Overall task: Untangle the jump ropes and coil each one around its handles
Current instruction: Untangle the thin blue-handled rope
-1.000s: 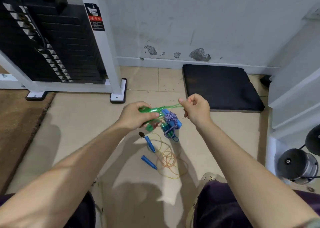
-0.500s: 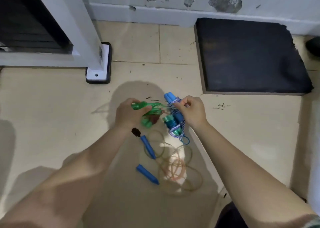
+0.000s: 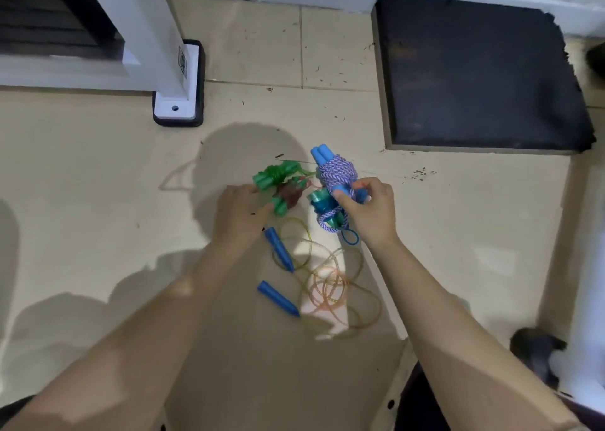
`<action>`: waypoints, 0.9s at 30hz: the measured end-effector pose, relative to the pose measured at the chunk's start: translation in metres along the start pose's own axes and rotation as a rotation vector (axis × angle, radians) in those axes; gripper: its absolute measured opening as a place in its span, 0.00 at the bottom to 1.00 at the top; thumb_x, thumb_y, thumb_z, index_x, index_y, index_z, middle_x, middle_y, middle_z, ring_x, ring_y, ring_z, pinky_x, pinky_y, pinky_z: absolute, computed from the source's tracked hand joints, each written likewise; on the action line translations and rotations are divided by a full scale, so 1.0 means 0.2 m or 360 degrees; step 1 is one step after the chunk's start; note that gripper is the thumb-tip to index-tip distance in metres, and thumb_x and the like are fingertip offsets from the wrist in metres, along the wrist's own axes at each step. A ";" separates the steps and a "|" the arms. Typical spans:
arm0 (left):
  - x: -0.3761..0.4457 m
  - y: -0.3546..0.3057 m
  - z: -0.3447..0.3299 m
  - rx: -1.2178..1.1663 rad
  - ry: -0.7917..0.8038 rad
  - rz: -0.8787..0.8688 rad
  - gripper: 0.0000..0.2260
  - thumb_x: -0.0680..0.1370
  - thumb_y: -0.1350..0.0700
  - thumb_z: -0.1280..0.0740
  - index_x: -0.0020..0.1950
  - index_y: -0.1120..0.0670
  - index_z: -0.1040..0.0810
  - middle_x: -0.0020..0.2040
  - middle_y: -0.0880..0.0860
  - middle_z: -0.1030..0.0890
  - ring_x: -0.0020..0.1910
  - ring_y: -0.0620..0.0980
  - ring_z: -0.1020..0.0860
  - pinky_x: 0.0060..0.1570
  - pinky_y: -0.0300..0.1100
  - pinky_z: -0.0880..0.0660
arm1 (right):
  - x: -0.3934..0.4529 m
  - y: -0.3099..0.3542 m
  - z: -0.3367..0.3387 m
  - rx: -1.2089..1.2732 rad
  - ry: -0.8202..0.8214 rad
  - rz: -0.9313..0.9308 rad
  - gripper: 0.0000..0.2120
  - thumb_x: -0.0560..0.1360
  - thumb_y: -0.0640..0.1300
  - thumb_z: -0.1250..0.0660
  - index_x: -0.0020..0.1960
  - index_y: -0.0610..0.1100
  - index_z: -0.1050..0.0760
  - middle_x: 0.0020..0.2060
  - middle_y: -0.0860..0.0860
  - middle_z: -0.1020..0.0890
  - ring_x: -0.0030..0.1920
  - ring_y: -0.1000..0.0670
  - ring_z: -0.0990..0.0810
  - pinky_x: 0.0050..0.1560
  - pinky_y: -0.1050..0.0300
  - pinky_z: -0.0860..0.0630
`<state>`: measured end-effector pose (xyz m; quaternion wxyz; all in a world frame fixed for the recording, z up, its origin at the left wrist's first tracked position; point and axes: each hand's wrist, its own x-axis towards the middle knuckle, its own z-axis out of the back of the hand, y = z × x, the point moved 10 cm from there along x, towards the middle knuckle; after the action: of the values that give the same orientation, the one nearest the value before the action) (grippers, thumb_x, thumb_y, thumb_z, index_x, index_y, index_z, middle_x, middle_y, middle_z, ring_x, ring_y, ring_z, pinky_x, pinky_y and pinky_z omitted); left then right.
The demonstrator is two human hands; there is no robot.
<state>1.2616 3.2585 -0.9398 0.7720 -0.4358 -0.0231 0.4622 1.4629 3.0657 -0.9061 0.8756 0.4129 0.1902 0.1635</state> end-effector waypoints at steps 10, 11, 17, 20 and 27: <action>-0.40 -0.03 -0.47 0.0726 0.0416 -0.0662 0.24 0.69 0.44 0.25 0.61 0.54 0.19 0.60 0.56 0.21 0.59 0.61 0.24 0.56 0.54 0.27 | -0.62 -0.64 0.05 -0.0276 0.0133 -0.0544 0.18 0.64 0.50 0.22 0.44 0.49 0.29 0.38 0.51 0.22 0.42 0.48 0.23 0.43 0.51 0.25; -0.39 -0.02 -0.46 0.0779 0.0387 -0.0616 0.23 0.70 0.45 0.24 0.62 0.53 0.19 0.60 0.55 0.22 0.60 0.60 0.26 0.57 0.53 0.29 | -0.62 -0.65 0.04 -0.0299 0.0142 -0.0536 0.17 0.64 0.50 0.22 0.44 0.49 0.30 0.36 0.52 0.22 0.41 0.48 0.23 0.43 0.51 0.25; -0.34 0.08 -0.41 0.1029 0.0456 -0.0267 0.14 0.74 0.44 0.28 0.54 0.49 0.18 0.54 0.51 0.22 0.58 0.54 0.27 0.57 0.47 0.33 | -0.64 -0.73 -0.10 -0.0139 0.0417 -0.0660 0.08 0.70 0.45 0.26 0.35 0.45 0.22 0.32 0.54 0.20 0.37 0.51 0.21 0.42 0.56 0.25; -0.38 0.12 -0.39 0.1032 0.0533 -0.0121 0.12 0.72 0.44 0.26 0.38 0.50 0.21 0.42 0.48 0.22 0.49 0.51 0.24 0.44 0.44 0.31 | -0.63 -0.63 -0.13 0.0318 0.0534 -0.0705 0.07 0.69 0.36 0.25 0.35 0.41 0.21 0.31 0.48 0.21 0.35 0.50 0.24 0.40 0.57 0.28; -0.57 -0.16 -0.13 -0.0312 0.0743 0.0186 0.07 0.73 0.58 0.24 0.48 0.58 0.18 0.40 0.59 0.16 0.35 0.48 0.20 0.42 0.42 0.22 | -0.62 -0.02 -0.06 0.0766 0.1001 -0.0604 0.03 0.74 0.32 0.32 0.42 0.36 0.22 0.32 0.41 0.19 0.34 0.44 0.22 0.35 0.60 0.23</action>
<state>1.2297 3.1530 -0.8922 0.6824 -0.6040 0.1363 0.3885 1.3483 3.0158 -0.8927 0.6683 0.4932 0.5526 0.0686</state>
